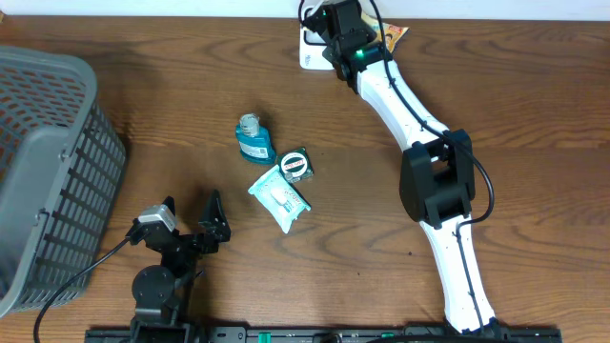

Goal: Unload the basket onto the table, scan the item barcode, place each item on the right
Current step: 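Hold the snack bag against the scanner face, then carry the snack bag to the right edge and release it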

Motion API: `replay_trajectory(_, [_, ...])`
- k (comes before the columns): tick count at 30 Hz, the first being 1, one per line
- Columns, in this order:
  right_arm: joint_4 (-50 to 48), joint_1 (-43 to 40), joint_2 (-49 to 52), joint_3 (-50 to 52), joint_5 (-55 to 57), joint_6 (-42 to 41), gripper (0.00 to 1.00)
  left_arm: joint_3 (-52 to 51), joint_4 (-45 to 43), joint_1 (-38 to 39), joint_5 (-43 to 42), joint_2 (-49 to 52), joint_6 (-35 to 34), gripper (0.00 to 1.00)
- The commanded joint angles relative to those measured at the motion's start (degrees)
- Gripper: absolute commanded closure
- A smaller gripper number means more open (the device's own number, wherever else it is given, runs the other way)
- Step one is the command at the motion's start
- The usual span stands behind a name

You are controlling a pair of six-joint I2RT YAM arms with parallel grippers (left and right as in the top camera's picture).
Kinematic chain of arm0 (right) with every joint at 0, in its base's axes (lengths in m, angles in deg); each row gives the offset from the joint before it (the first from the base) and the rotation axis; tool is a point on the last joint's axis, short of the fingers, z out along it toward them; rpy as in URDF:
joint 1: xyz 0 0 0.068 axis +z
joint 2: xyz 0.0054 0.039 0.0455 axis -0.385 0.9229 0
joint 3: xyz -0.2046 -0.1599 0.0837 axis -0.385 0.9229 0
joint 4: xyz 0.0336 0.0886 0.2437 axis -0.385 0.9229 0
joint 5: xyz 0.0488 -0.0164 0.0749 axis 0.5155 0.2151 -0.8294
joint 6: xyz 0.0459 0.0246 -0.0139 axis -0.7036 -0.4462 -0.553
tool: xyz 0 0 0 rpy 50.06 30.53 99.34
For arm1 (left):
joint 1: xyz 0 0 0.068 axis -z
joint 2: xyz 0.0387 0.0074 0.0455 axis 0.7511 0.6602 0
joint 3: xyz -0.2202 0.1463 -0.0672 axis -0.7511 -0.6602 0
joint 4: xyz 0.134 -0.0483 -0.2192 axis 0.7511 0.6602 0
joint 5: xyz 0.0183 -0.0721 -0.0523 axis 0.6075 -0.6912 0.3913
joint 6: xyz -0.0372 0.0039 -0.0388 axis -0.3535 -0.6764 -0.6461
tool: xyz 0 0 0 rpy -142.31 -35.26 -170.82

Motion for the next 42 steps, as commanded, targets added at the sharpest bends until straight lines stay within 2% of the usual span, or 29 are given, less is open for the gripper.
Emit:
replay_trajectory(1, [-1.81,0.28,0.39,-1.81,3.13,7.02,0.99,-1.03,1.92,-0.20,0.72,-0.15,0.07,0.02])
replay_trajectory(9, [-4.42,0.50,0.61,-1.55,3.63,14.64,0.99,-1.03,1.92,-0.20,0.72,-0.15,0.09,0.02])
replay_trajectory(13, [-9.81,1.49,1.92,-1.55,7.96,17.09,0.99,-1.03,1.92,-0.20,0.72,-0.15,0.09,0.02])
replay_trajectory(20, [-10.47,3.82,2.93,-1.55,8.26,21.22,0.99,-1.03,1.92,-0.20,0.72,-0.15,0.07,0.02])
replay_trajectory(29, [-12.09,3.72,-0.31,-1.55,22.18,15.02,0.99,-1.03,1.92,-0.20,0.72,-0.15,0.09,0.02])
replay_trajectory(32, [-6.93,1.84,-3.82,-1.55,26.93,12.15,0.99,-1.03,1.92,-0.20,0.72,-0.15,0.07,0.02])
replay_trajectory(35, [2.95,-1.38,-7.43,-1.55,29.27,6.03,0.99,-1.03,1.92,-0.20,0.72,-0.15,0.07,0.02])
replay_trajectory(37, [11.45,-4.70,-9.33,-1.55,29.33,0.57,0.99,-1.03,1.92,-0.20,0.72,-0.15,0.07,0.02])
replay_trajectory(38, [18.29,-8.24,-10.08,-1.55,29.33,-4.83,0.99,-1.03,1.92,-0.20,0.72,-0.15,0.07,0.02])
replay_trajectory(42, [30.45,-17.90,-10.12,-1.18,24.57,-16.17,0.99,-1.03,1.92,-0.20,0.72,-0.15,0.07,0.02])
